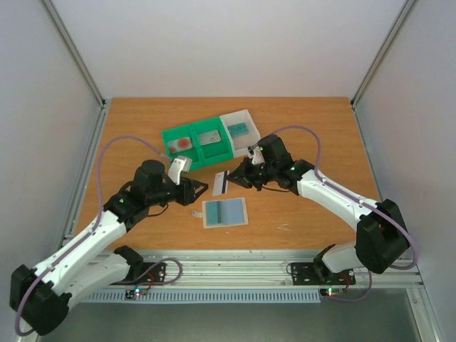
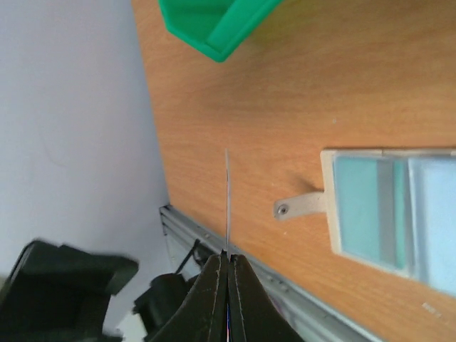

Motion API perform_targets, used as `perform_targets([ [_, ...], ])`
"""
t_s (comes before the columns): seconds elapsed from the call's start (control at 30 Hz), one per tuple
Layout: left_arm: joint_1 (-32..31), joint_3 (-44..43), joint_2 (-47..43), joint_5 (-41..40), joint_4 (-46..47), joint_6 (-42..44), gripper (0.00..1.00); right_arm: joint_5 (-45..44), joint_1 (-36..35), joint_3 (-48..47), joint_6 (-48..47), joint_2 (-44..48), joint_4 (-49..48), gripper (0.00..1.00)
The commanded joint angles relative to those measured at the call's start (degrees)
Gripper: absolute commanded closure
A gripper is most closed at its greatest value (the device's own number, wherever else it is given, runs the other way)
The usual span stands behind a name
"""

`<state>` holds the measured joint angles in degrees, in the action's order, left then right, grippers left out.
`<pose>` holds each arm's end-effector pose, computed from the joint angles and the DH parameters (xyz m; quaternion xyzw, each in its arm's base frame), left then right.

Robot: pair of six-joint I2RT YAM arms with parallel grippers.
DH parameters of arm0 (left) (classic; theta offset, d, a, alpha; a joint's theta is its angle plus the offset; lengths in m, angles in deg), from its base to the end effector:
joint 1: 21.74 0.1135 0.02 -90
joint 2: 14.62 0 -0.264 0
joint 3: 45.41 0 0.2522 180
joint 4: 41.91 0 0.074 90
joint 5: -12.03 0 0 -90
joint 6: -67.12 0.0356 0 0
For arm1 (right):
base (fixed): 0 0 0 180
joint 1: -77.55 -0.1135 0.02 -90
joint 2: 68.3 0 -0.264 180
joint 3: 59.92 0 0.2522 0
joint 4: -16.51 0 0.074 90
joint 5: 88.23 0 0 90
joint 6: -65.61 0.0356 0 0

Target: Take the credit cards out of the card holder

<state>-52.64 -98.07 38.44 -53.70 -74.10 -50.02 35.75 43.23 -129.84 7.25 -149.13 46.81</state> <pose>0.1669 -0.1169 0.2654 0.1290 0.8537 -0.3890 0.3212 0.2394 0.1875 0.2582 -0.1410 0.8679 0.4383 0.1865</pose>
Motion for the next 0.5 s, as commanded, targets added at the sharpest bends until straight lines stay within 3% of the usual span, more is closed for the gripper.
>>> perform_targets([
  [0.0,-4.08,3.18,-6.59,-2.32,9.10,18.05,0.61,4.06,0.27,-0.85,14.61,-0.72,0.97,0.99],
  [0.13,-6.86,3.88,-8.75,-2.11,10.37,22.79,0.60,4.36,0.24,-2.14,19.32,-0.59,0.00,0.99],
  [0.23,-10.45,5.04,-9.60,-1.52,11.35,25.82,0.54,6.57,0.26,-2.52,22.66,-1.75,-1.40,0.99],
  [0.47,-17.30,4.16,-9.30,-11.41,6.82,36.26,0.51,9.23,0.22,0.02,26.61,-0.07,-6.28,0.99],
])
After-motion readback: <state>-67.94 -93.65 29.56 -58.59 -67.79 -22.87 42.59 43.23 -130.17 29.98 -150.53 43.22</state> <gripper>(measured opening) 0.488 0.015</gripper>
